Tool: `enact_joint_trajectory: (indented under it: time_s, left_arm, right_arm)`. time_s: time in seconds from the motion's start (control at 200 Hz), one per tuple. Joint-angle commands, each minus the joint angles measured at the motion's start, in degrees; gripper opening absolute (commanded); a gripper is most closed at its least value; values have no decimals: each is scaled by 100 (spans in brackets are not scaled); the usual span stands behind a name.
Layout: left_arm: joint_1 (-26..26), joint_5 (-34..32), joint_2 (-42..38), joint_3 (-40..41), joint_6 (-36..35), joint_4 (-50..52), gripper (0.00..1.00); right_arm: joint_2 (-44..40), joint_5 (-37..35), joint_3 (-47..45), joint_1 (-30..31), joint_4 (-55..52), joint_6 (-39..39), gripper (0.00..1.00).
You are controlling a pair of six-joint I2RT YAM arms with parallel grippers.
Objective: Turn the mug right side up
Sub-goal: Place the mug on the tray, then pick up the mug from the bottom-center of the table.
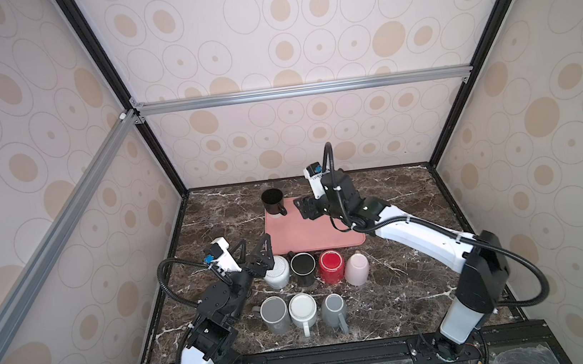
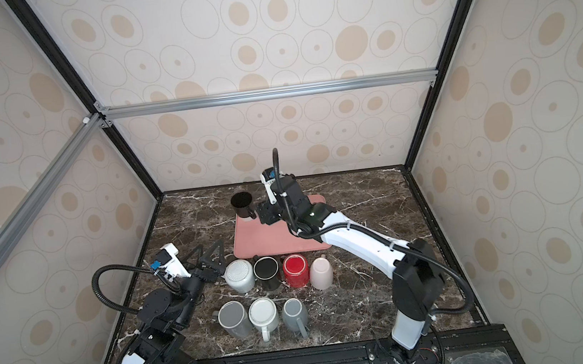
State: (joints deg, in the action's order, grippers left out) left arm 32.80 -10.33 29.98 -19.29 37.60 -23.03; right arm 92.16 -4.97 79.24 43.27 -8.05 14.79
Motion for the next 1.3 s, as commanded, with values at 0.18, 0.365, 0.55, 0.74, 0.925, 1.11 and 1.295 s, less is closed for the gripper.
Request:
enact_joint_trajectory:
  time_s: [0.18,0.365,0.55,0.74,0.925,1.11,1.295]
  left_arm:
    - [-18,88,69,-227,-50,-50,99]
    - [-10,148,144,-93,139,-208,99]
    - [-11,257,352,-183,172,-62,99]
    - [-14,277,307,-31,292,-133,99]
    - [-19,268,301,-14,308,-39,99]
    - [-17,233,263,19,318,-23,99]
    - [-11,232,246,50,351,-9,99]
  right_arm:
    - [-2193,-599,-2292,655,-1011,568,76]
    - [-3051,-928,-2938,1377,-1960,1010,81]
    - [-3068,-1156,-2915,2255,-2812,1096,84]
    - [-2824,-1387,-3217,2977,-2993,1313,84]
    - [-2518,-1242,-3509,3268,-2739,1400,85]
    - [-2130,-1223,-3541,3474,-2409,1365,85]
    - [-1777,-1242,-3553,3497,-2402,1360,82]
